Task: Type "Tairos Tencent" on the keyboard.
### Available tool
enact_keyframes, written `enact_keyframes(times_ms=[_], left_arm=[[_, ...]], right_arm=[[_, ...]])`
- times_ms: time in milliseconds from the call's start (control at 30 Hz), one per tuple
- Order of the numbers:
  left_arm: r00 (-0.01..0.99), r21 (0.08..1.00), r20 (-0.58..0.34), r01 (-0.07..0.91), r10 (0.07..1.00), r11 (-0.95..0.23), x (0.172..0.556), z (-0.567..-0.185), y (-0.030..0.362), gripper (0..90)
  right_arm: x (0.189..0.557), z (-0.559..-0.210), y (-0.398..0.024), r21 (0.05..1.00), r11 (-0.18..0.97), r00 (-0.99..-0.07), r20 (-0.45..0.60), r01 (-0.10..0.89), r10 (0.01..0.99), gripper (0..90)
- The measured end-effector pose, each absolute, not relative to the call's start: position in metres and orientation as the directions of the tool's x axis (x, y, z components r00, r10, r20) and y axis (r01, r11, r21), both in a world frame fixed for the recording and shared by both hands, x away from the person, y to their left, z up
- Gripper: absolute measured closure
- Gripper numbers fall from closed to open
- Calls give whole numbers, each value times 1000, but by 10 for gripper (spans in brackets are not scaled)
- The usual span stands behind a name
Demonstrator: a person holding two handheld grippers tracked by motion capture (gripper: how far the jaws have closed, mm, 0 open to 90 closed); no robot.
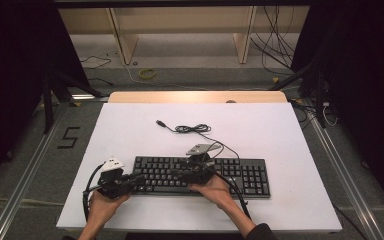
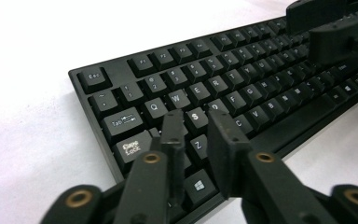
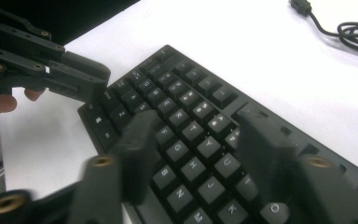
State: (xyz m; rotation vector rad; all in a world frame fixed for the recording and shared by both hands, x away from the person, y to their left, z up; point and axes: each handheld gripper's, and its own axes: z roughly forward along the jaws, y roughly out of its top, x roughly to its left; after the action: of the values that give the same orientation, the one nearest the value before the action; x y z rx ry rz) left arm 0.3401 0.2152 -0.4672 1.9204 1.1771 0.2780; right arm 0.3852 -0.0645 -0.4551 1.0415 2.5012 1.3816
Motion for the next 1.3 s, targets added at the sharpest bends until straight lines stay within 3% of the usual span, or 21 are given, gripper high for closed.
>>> enact_keyframes(times_ms=[267,533,1300], left_arm=[[531,742,-208,633,822,-221,342,-469,217,859],[535,721,-198,647,821,-248,343,-471,216,892],[524,682,-197,680,829,-268,346,-476,216,893]], right_arm=[[391,-457,-54,773,377,-765,207,510,610,746],[397,-465,-45,754,394,-760,207,525,616,868],[403,-476,-26,723,443,-766,184,530,617,900]])
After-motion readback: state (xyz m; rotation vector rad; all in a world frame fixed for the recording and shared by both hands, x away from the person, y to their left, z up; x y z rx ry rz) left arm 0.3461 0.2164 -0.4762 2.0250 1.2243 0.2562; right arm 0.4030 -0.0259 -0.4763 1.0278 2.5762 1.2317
